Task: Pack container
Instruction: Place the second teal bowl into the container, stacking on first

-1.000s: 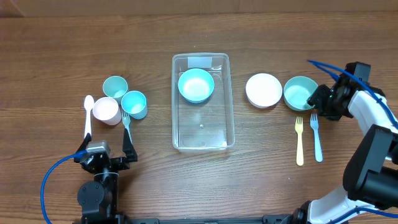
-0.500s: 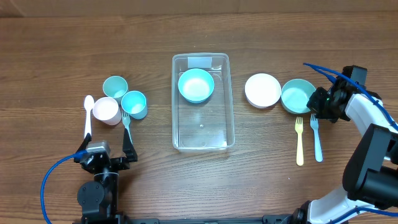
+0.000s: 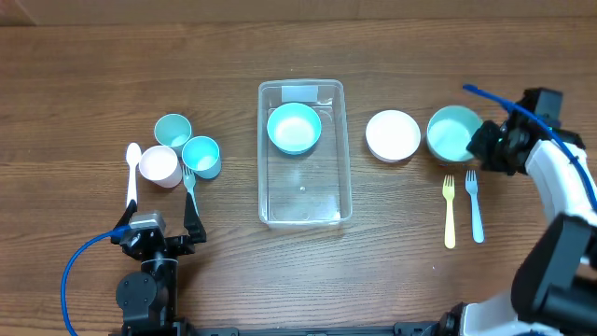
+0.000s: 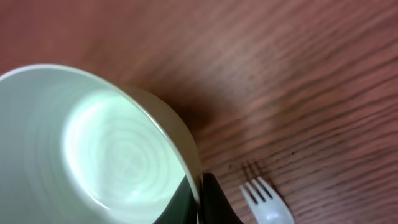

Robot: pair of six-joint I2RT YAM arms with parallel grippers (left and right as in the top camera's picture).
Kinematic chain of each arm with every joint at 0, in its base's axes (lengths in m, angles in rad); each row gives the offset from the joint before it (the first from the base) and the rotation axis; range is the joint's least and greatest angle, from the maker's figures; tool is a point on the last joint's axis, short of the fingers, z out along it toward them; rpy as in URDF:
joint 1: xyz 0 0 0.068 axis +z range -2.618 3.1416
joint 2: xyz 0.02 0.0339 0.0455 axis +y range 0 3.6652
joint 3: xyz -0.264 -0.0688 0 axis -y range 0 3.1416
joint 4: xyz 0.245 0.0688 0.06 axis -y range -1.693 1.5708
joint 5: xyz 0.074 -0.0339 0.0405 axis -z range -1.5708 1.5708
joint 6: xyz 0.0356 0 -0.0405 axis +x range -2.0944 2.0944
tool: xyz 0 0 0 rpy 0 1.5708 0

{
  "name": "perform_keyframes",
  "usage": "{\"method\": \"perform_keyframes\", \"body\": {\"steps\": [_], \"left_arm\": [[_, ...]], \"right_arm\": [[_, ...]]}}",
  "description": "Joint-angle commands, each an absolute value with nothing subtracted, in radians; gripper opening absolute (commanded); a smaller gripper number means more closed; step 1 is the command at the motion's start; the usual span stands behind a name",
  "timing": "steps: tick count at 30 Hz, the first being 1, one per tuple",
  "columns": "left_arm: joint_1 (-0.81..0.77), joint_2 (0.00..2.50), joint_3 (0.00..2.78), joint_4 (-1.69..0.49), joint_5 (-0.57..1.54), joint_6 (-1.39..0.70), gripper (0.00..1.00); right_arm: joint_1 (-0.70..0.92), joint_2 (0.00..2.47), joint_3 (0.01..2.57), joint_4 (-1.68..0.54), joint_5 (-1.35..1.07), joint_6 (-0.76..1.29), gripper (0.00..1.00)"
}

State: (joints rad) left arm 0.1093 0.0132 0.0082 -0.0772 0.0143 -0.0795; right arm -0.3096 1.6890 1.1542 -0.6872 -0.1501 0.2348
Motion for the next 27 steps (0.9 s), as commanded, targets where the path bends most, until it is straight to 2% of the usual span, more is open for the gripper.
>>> {"method": "perform_keyframes", "body": {"steps": [1,6,8,11,14,23,27], "left_arm": [[0.111,0.006,0.005,-0.078,0.012,-0.097,1.0],[0.111,0.006,0.005,-0.078,0.012,-0.097,1.0],[0.111,0.006,0.005,-0.078,0.012,-0.097,1.0],[0.111,0.006,0.005,-0.078,0.012,-0.097,1.0],[0.111,0.006,0.005,-0.078,0.012,-0.097,1.0],[0.111,0.006,0.005,-0.078,0.012,-0.097,1.0],[0.111,0.006,0.005,-0.078,0.012,-0.097,1.0]], "right_arm": [[-0.242,1.564,1.238,-0.732,-0.128,0.236,0.04],[-0.001,1.507,1.332,-0.824,-0.092,0.231,0.04],[0.167,1.507,1.378,-0.844,-0.026,0.231,0.04],[0.387,1.51,1.39,-0.799,0.111,0.231,0.04],[0.524,1.546,1.389,-0.707,0.197,0.232,0.04],[0.569,1.819,1.389,-0.513,0.202,0.243,0.04],[0.569,1.861,1.389,-0.45,0.202,0.244,0.04]]}}
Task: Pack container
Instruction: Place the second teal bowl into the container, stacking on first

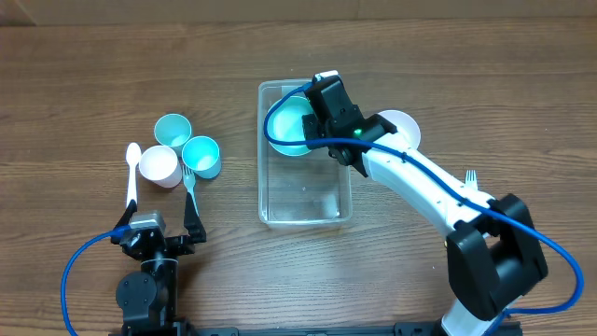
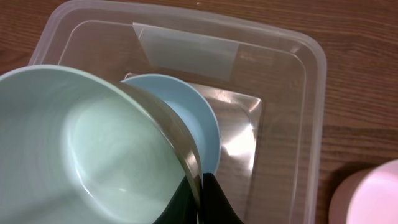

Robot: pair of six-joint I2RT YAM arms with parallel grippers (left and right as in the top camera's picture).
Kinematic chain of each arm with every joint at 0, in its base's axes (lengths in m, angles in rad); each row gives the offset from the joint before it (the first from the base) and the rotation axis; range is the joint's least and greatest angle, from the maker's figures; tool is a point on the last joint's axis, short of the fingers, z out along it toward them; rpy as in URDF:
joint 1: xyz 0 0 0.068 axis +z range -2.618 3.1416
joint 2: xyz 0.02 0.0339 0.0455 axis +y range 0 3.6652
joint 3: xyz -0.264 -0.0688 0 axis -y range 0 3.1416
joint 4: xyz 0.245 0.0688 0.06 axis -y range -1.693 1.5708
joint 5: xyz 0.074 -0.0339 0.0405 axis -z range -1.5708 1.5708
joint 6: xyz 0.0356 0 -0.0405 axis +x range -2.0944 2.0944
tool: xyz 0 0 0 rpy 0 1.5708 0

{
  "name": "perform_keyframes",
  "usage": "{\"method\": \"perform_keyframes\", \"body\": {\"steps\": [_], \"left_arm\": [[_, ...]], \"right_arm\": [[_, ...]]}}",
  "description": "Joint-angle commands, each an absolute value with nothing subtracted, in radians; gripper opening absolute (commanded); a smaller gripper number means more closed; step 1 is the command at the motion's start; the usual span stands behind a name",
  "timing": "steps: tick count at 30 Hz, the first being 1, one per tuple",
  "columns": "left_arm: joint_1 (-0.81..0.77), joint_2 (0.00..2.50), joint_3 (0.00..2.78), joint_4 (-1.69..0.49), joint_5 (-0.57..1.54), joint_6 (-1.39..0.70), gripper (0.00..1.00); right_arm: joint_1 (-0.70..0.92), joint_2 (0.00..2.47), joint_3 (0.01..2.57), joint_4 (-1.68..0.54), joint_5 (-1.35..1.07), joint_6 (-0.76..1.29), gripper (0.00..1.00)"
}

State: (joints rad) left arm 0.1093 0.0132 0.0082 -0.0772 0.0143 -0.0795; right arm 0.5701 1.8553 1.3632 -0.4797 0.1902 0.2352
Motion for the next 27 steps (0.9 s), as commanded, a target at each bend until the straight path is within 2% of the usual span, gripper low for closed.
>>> {"method": "perform_keyframes", "body": {"steps": [1,17,19,22,23,25,27], "left_arm": [[0.111,0.006,0.005,-0.078,0.012,-0.097,1.0],[0.111,0.006,0.005,-0.078,0.012,-0.097,1.0],[0.111,0.006,0.005,-0.078,0.012,-0.097,1.0],[0.111,0.006,0.005,-0.078,0.012,-0.097,1.0],[0.111,0.006,0.005,-0.078,0.012,-0.097,1.0],[0.111,0.006,0.005,-0.078,0.012,-0.097,1.0],[0.111,0.006,0.005,-0.078,0.012,-0.097,1.0]], "right_arm": [[0.569,1.862,1.389,-0.446,0.202,0.244,0.04],[0.567,1.947,1.38,-0.353,0.207,0.242,0.05],[0.567,1.947,1.382,-0.353,0.21,0.235,0.13],[0.567,1.946,1.385,-0.361,0.209,0.235,0.53],[0.567,1.945,1.39,-0.365,0.209,0.234,0.6],[0.567,1.918,1.405,-0.377,0.209,0.231,0.67],[0.565,1.87,1.431,-0.408,0.21,0.227,0.69]]}}
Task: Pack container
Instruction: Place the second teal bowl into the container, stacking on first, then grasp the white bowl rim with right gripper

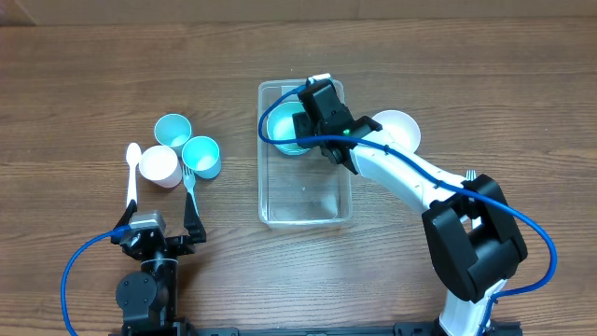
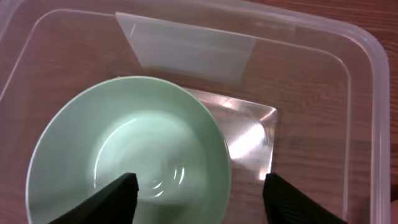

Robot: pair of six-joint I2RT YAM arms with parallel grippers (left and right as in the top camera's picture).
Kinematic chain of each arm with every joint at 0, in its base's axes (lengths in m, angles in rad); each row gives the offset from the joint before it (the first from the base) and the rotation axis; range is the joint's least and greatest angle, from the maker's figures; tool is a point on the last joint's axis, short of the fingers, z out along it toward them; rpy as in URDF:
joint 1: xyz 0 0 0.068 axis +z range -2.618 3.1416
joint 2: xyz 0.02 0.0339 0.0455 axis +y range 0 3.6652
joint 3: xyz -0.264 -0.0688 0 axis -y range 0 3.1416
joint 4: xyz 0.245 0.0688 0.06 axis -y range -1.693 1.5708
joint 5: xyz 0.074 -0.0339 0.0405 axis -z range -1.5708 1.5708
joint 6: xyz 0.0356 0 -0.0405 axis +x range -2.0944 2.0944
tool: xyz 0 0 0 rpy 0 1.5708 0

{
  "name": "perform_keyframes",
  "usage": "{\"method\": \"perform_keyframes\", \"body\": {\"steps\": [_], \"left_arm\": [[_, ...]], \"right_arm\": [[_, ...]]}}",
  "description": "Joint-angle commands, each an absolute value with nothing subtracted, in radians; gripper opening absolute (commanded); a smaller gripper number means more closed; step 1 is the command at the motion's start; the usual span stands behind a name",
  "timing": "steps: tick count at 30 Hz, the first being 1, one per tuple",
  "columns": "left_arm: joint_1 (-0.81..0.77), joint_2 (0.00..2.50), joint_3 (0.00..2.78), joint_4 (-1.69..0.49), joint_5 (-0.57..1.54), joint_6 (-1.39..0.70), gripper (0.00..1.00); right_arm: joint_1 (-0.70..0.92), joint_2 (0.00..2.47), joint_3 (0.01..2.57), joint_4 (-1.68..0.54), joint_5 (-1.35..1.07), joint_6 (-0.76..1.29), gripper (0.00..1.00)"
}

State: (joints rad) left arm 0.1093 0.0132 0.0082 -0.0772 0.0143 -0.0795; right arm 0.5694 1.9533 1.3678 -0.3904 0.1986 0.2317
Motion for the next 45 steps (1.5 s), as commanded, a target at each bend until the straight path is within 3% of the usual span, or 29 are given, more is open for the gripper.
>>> {"method": "perform_keyframes", "body": {"steps": [1,4,6,11,17,25,28,29,30,32,45], "left_arm": [[0.111,0.006,0.005,-0.078,0.012,-0.097,1.0],[0.111,0.006,0.005,-0.078,0.012,-0.097,1.0],[0.111,0.006,0.005,-0.078,0.012,-0.097,1.0],[0.111,0.006,0.005,-0.078,0.012,-0.097,1.0],[0.111,0.006,0.005,-0.078,0.012,-0.097,1.0],[0.111,0.006,0.005,-0.078,0.012,-0.097,1.0],[0.111,0.006,0.005,-0.078,0.012,-0.097,1.0],[0.111,0.006,0.005,-0.078,0.012,-0.097,1.0],[0.111,0.006,0.005,-0.078,0.012,-0.097,1.0],[0.111,0.006,0.005,-0.078,0.012,-0.097,1.0],[0.111,0.006,0.005,-0.078,0.012,-0.097,1.0]], "right_arm": [[0.555,1.833,1.456,-0.447,0.217,0.228,0.69],[0.461,1.702,1.523,-0.633,0.239,0.289,0.68],[0.296,1.632,1.527,-0.794,0.181,0.369,0.57],[0.044,1.704,1.484,-0.913,-0.038,0.318,0.57],[0.056,1.921,1.478,-0.918,-0.083,0.299,0.58],[0.055,2.032,1.459,-0.918,-0.054,0.3,0.61],[0.055,2.037,1.42,-0.889,-0.046,0.3,0.44],[0.055,2.037,1.415,-0.884,-0.046,0.3,0.26],[0.055,2.037,1.415,-0.882,-0.046,0.3,0.16],[0.052,2.037,1.418,-0.878,-0.046,0.299,0.07],[0.109,1.789,1.75,-1.195,0.067,0.281,0.04]]}}
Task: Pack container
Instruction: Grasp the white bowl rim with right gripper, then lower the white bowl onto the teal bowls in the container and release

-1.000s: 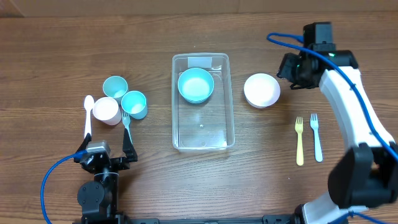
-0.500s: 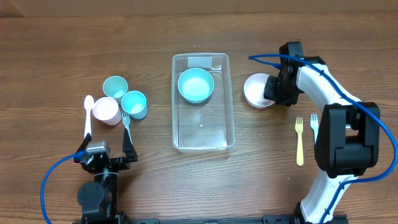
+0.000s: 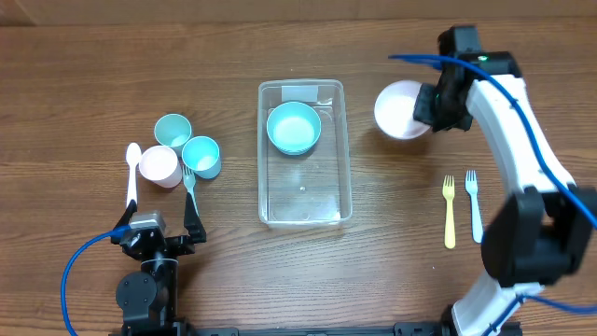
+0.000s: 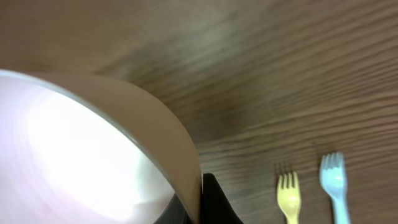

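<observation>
A clear plastic container (image 3: 305,210) lies at the table's middle, and a teal bowl (image 3: 294,128) sits in its far end. To its right, my right gripper (image 3: 432,105) is shut on the rim of a pale pink-white bowl (image 3: 399,109). In the right wrist view the bowl (image 4: 74,143) fills the left side, its wall pinched between my fingers at the right gripper (image 4: 200,200). My left gripper (image 3: 157,224) rests open at the near left, holding nothing.
A yellow fork (image 3: 450,210) and a blue fork (image 3: 474,205) lie at the right, the yellow fork (image 4: 287,199) and blue fork (image 4: 334,183) showing beside the bowl. At the left stand two teal cups (image 3: 173,131), a pink cup (image 3: 159,166), a white spoon (image 3: 132,173) and a fork (image 3: 188,179).
My right gripper was open over the container above the green bowl lying there. Now it is to the right of the container, shut on the pale bowl's rim, and that bowl sits farther back.
My right gripper was shut on a green bowl at the table's right. Then it held that bowl over the blue bowl in the container. Then it was open, with the green bowl nested in the blue one. Now it grips the pale bowl outside the container.
</observation>
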Robot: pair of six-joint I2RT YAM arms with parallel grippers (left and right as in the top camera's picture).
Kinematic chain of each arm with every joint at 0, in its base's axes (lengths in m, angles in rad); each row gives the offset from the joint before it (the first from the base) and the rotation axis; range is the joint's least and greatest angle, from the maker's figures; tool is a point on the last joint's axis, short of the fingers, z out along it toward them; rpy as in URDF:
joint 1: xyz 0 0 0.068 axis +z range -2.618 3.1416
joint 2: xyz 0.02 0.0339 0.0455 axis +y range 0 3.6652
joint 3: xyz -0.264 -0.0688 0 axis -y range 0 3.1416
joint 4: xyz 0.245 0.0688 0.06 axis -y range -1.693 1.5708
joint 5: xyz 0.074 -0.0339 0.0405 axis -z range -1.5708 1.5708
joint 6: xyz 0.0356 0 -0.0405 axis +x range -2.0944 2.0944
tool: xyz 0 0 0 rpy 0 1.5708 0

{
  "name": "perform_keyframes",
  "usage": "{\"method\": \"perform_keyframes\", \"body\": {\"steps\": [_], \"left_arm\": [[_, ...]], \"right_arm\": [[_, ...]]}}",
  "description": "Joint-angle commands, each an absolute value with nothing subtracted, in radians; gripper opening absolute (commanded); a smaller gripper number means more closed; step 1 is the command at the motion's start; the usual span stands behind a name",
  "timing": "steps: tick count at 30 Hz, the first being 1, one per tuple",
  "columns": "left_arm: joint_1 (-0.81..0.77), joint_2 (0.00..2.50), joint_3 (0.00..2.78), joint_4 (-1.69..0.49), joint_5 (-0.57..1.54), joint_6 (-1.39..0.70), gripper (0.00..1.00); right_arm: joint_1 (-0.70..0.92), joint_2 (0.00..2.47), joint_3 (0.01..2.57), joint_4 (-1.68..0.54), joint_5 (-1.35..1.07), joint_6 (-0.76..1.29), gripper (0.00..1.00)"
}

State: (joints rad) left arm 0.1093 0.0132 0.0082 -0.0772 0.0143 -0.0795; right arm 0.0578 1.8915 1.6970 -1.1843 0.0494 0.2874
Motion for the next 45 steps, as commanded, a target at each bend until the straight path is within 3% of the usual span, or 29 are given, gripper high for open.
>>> {"method": "perform_keyframes", "body": {"steps": [1,9,12,21,36,37,39,41,42,45], "left_arm": [[0.111,0.006,0.005,-0.078,0.012,-0.097,1.0],[0.111,0.006,0.005,-0.078,0.012,-0.097,1.0],[0.111,0.006,0.005,-0.078,0.012,-0.097,1.0],[0.111,0.006,0.005,-0.078,0.012,-0.097,1.0],[0.111,0.006,0.005,-0.078,0.012,-0.097,1.0],[0.111,0.006,0.005,-0.078,0.012,-0.097,1.0],[0.111,0.006,0.005,-0.078,0.012,-0.097,1.0],[0.111,0.006,0.005,-0.078,0.012,-0.097,1.0],[0.111,0.006,0.005,-0.078,0.012,-0.097,1.0],[0.111,0.006,0.005,-0.078,0.012,-0.097,1.0]], "right_arm": [[0.143,1.761,1.75,-1.196,0.067,0.281,0.04],[0.509,1.753,1.741,-1.051,0.185,0.315,0.04],[0.57,1.83,1.716,-0.987,0.209,0.315,0.04],[0.564,2.039,1.716,-0.899,0.209,0.319,0.04],[0.562,2.072,1.716,-0.841,0.208,0.319,0.05],[0.562,2.072,1.716,-0.843,0.208,0.319,0.11],[0.562,2.072,1.716,-0.843,0.208,0.319,0.34],[0.562,2.072,1.716,-0.843,0.205,0.319,0.73],[0.562,2.072,1.716,-0.846,0.198,0.319,0.78],[0.559,2.046,1.728,-0.897,0.201,0.319,0.78]]}}
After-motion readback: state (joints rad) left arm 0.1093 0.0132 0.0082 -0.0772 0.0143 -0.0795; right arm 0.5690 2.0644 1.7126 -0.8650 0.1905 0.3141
